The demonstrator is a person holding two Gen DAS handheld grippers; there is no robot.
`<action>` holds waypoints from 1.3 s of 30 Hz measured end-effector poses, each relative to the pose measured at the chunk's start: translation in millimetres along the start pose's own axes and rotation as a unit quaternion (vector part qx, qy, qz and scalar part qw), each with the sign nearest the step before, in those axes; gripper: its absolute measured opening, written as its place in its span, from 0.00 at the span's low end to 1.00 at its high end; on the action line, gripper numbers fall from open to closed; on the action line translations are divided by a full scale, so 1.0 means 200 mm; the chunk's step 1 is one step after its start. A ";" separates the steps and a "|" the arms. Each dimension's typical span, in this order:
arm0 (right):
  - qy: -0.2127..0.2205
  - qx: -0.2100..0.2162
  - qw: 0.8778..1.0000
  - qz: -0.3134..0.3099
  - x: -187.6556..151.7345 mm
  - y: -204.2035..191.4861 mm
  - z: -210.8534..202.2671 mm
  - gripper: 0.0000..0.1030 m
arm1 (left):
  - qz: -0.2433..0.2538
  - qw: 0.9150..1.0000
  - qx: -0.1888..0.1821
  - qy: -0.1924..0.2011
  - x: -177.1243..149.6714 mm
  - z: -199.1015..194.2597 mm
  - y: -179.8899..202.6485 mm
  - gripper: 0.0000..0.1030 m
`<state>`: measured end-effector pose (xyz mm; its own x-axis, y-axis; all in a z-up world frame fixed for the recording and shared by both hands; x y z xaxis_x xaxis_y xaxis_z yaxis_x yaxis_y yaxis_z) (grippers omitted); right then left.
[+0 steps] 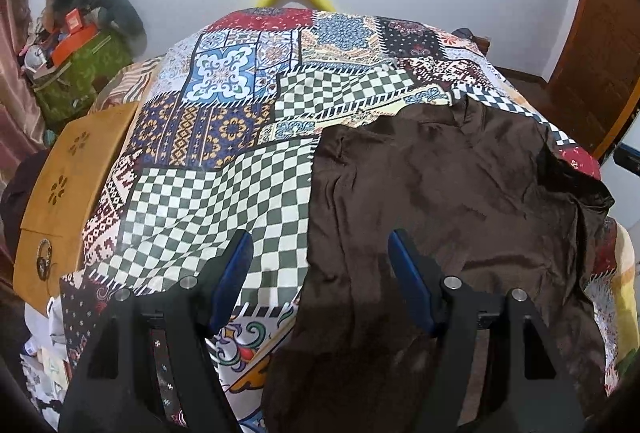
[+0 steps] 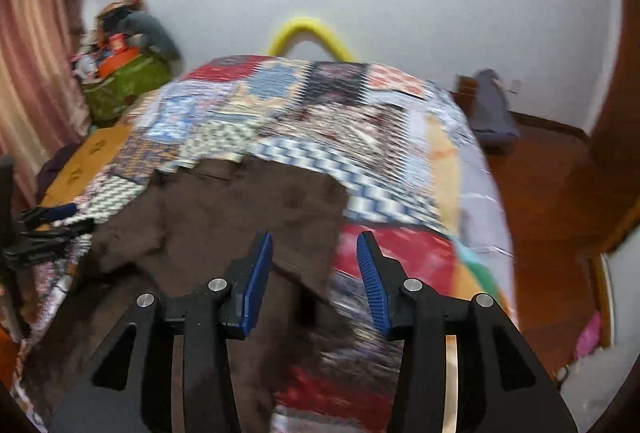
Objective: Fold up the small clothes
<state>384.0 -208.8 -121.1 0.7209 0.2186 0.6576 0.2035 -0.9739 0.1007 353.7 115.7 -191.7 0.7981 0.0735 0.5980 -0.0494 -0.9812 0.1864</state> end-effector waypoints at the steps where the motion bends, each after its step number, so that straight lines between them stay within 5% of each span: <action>1: -0.005 -0.012 1.000 0.000 -0.02 0.03 0.01 0.39 | -0.003 1.000 0.001 -0.001 -0.01 0.00 -0.01 0.67; 7: -0.028 -0.064 0.997 -0.014 -0.15 0.11 0.14 0.39 | -0.015 1.000 0.008 -0.021 -0.05 0.06 -0.05 0.67; 21: -0.053 0.065 0.996 -0.037 -0.17 -0.26 0.21 0.39 | 0.003 0.999 0.001 -0.054 -0.09 0.22 0.03 0.68; 27: -0.052 0.062 0.996 -0.047 -0.14 -0.35 0.23 0.42 | 0.004 0.999 -0.008 -0.047 -0.07 0.17 0.05 0.68; 33: -0.027 0.092 0.995 -0.020 -0.07 -0.25 0.08 0.43 | -0.001 1.000 -0.016 -0.010 0.01 0.01 0.02 0.68; 39: -0.002 0.078 0.997 -0.006 0.02 -0.18 0.04 0.44 | -0.023 1.000 -0.009 -0.004 0.14 0.01 -0.07 0.69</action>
<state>385.4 -171.9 -127.8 0.7200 0.2308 0.6544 0.3128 -0.9498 -0.0091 376.9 131.5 -179.4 0.8047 0.1165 0.5822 -0.0237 -0.9735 0.2276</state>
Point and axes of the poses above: each gripper's, at about its wrist camera, not at the fingertips, and z roughly the way its jaws point, y to its right, x to its top, the point moved 3 cm from there along z, roughly the way its jaws point, and after that the axes turned 15 degrees about -x, right-handed, at the moved point
